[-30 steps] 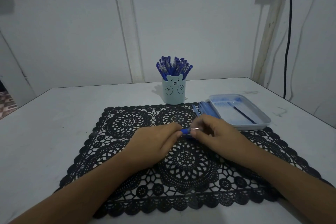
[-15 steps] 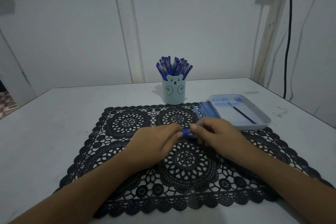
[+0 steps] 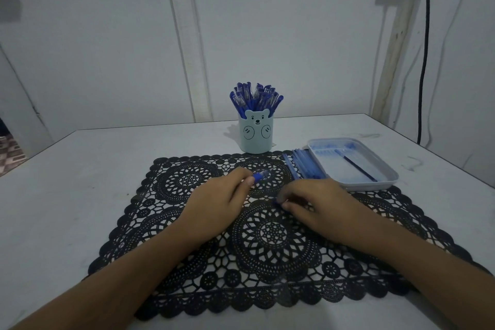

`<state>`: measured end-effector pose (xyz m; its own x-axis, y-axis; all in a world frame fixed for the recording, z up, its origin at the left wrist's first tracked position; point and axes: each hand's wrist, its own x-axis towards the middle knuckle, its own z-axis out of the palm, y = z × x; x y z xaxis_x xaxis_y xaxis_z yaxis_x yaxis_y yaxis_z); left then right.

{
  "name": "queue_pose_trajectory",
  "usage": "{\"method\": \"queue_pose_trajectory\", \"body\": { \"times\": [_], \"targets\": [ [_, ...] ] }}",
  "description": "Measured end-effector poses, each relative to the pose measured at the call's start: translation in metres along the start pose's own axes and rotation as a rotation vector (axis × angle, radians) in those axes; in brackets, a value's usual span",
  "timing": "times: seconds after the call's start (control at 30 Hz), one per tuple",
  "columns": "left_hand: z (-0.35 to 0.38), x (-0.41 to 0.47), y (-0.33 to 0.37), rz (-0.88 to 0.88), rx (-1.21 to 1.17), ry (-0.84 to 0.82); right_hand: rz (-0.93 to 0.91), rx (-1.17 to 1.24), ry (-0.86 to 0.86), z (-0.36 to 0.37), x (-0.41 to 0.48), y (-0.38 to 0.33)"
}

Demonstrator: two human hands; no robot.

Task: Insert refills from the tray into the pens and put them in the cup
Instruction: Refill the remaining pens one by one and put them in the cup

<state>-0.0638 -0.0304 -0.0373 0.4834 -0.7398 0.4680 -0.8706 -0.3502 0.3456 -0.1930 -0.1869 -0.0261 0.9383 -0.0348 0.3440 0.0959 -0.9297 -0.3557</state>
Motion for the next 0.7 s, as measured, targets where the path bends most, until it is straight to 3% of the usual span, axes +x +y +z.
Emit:
{"method": "queue_pose_trajectory", "body": {
  "times": [0.13,0.37,0.57,0.7],
  "targets": [
    [0.000,-0.001,0.003,0.021,0.044,-0.039,-0.071,-0.092,-0.077,0.004,-0.002,0.001],
    [0.000,-0.002,0.003,0.029,0.052,-0.036,0.032,0.067,-0.050,0.005,0.000,-0.002],
    [0.000,-0.002,0.004,0.077,0.060,-0.061,0.238,0.372,0.288,-0.003,0.003,0.000],
    [0.000,-0.004,0.006,0.148,0.089,-0.090,0.200,0.411,0.170,-0.001,0.003,-0.005]
  ]
}}
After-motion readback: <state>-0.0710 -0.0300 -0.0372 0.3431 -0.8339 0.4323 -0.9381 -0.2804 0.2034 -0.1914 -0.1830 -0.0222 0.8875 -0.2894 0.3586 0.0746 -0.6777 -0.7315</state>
